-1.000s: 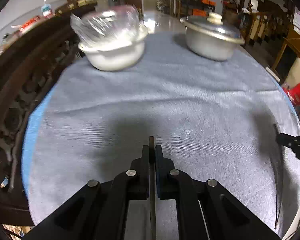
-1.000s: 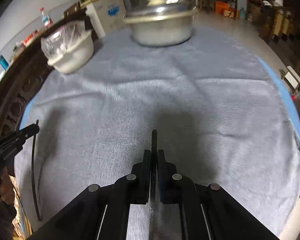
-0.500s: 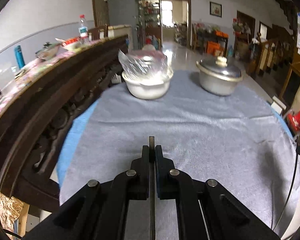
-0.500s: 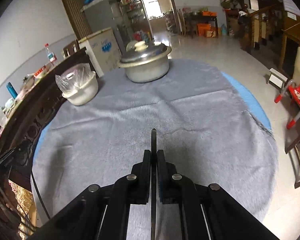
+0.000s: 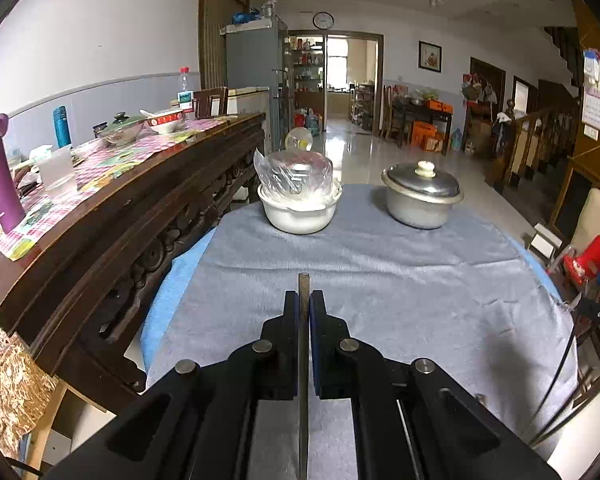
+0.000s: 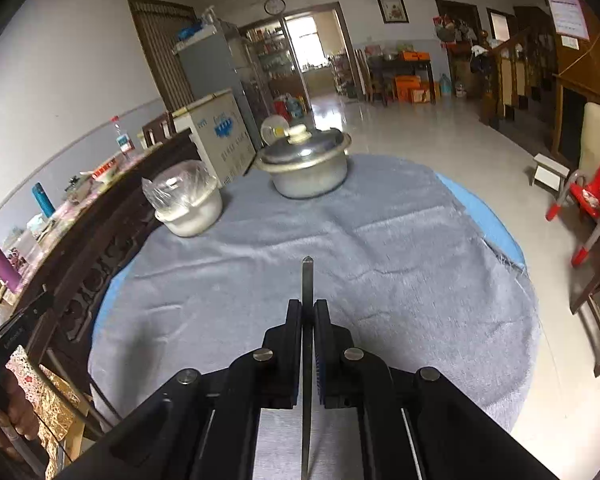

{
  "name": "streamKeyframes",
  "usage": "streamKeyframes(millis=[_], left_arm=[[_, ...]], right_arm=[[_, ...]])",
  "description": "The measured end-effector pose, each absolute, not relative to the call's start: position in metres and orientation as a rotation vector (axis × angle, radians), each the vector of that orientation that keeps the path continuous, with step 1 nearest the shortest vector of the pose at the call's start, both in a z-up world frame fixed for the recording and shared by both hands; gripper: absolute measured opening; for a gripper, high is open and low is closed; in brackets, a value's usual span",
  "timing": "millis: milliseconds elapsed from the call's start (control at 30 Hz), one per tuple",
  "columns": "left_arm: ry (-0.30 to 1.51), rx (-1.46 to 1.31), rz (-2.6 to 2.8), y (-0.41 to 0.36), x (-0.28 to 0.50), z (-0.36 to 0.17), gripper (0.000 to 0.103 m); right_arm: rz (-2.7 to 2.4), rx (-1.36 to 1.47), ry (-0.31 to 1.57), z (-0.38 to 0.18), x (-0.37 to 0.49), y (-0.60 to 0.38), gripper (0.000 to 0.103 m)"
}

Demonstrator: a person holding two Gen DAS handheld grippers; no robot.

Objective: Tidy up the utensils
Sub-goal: 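Carry the held chopsticks over the dark metal cup with both grippers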

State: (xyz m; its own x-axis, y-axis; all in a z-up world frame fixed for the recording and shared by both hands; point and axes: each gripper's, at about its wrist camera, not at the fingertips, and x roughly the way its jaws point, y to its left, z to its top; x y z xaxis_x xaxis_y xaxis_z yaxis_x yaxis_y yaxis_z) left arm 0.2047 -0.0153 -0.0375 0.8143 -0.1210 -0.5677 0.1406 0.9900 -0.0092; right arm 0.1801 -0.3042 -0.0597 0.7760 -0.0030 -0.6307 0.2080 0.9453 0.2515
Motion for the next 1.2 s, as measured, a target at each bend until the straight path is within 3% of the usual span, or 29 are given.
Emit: streamKeyframes(millis=[1200], left_arm=[[0.458, -0.05, -0.189, -0.013, 0.103, 0.026, 0.005]], right_arm=[[-0.126, 0.316, 0.43, 0.025, 0.063, -0.277, 0.006]])
